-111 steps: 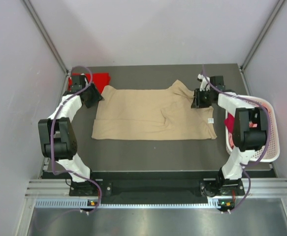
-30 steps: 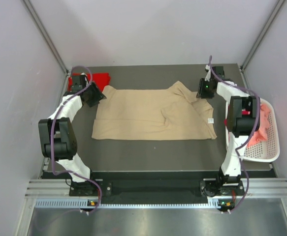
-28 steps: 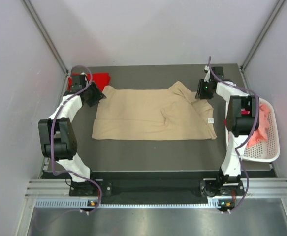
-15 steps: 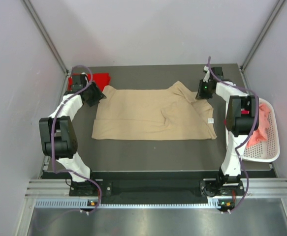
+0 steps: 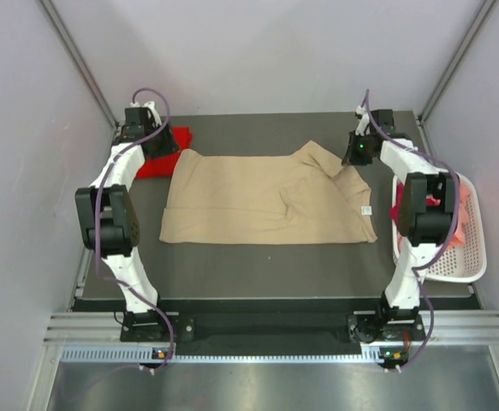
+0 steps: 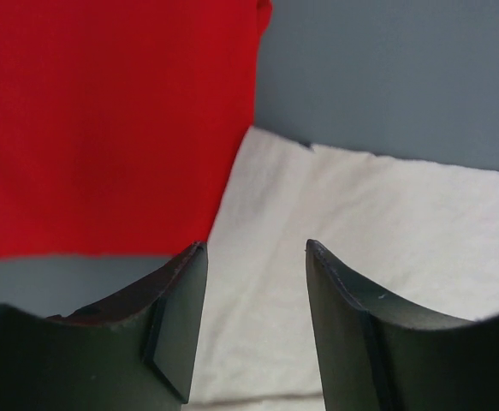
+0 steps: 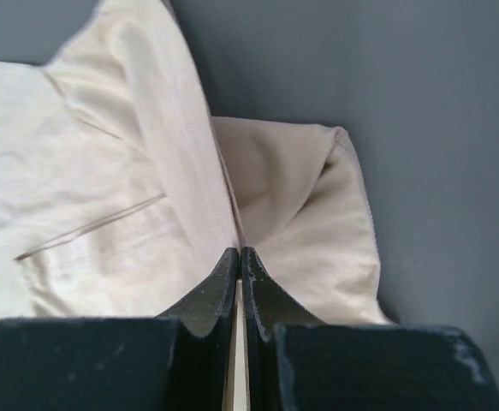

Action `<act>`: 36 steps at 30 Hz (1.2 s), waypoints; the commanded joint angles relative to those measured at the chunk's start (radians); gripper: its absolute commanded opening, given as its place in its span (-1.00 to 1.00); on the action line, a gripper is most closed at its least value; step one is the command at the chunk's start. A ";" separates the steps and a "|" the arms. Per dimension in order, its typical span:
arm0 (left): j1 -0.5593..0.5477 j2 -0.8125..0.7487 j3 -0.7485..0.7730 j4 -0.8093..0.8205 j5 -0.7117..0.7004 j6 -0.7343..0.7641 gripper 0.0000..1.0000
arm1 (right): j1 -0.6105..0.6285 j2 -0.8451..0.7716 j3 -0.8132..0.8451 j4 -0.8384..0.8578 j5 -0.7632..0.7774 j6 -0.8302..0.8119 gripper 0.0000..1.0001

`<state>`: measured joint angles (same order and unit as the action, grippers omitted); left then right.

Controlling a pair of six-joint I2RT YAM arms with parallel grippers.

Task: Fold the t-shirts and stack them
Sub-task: Fold the tshirt

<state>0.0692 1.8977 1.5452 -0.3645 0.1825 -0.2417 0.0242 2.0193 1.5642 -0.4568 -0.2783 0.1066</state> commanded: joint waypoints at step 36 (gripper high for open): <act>-0.046 0.432 0.472 -0.054 0.034 0.174 0.02 | 0.034 -0.146 -0.061 0.047 -0.079 -0.070 -1.00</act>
<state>0.0288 2.3222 1.9770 -0.4423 0.1917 -0.0589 0.0494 1.9247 1.4921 -0.4381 -0.3603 0.0544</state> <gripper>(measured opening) 0.514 0.009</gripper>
